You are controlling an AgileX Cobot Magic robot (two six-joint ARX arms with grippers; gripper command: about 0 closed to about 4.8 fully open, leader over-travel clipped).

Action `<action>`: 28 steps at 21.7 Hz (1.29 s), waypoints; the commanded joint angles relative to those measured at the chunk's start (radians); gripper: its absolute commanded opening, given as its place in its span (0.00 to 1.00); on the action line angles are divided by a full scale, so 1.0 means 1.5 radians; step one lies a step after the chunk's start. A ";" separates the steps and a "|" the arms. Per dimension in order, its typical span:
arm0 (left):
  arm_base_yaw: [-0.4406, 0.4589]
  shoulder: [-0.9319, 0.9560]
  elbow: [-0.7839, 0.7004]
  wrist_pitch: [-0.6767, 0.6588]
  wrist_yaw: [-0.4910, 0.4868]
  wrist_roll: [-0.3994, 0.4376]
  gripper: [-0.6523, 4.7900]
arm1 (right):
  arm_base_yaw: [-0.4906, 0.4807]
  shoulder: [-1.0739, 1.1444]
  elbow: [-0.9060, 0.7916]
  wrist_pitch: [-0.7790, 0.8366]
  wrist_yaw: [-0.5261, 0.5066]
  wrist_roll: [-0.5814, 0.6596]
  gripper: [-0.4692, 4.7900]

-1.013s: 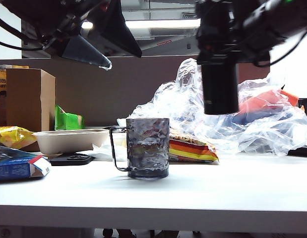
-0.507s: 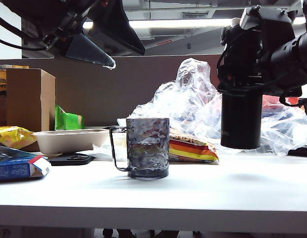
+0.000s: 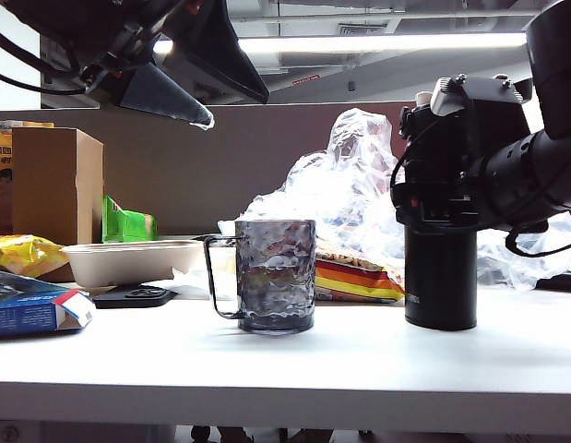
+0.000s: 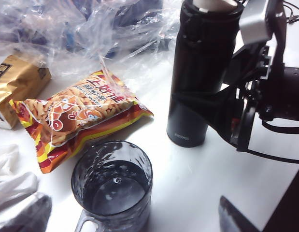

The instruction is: Pick up the black thermos, pour some water into the cup, then place the black thermos back on the table.

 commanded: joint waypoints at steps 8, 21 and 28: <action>-0.001 -0.004 0.003 0.008 0.004 0.000 1.00 | 0.002 -0.023 -0.007 -0.025 0.001 0.004 1.00; 0.000 -0.541 -0.002 -0.369 -0.035 -0.094 0.11 | 0.001 -0.975 -0.018 -0.855 -0.086 -0.005 0.07; 0.000 -0.732 -0.176 -0.330 -0.062 -0.189 0.11 | 0.002 -1.053 -0.090 -0.906 -0.124 0.021 0.07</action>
